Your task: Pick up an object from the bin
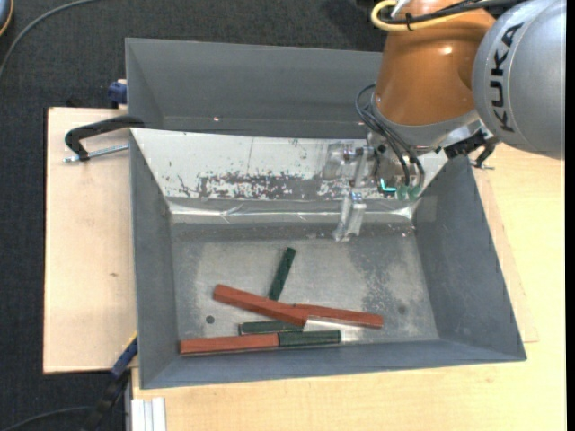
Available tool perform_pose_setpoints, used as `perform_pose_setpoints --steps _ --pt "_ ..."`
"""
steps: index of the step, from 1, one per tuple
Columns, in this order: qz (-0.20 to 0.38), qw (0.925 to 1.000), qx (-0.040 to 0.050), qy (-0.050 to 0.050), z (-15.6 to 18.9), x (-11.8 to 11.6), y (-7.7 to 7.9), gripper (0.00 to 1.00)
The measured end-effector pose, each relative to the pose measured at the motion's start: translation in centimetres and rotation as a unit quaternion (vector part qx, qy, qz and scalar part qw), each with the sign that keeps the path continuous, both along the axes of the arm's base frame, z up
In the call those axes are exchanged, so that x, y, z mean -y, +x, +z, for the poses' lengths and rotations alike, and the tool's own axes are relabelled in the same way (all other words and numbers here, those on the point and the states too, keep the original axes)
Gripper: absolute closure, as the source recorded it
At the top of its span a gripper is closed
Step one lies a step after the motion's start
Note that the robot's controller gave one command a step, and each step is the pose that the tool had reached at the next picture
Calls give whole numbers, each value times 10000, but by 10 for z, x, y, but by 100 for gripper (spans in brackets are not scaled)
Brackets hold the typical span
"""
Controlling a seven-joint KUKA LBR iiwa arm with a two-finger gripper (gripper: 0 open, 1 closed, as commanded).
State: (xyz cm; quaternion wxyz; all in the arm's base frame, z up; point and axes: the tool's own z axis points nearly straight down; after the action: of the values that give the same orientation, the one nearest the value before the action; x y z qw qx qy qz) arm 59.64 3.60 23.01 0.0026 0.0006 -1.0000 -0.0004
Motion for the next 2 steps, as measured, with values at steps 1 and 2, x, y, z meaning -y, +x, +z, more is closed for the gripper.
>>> perform_pose_setpoints --steps 1,2 --pt "-122 9999 -12 1 -163 20 -48 0" --pt "971 9953 72 13 -158 -33 4 0"
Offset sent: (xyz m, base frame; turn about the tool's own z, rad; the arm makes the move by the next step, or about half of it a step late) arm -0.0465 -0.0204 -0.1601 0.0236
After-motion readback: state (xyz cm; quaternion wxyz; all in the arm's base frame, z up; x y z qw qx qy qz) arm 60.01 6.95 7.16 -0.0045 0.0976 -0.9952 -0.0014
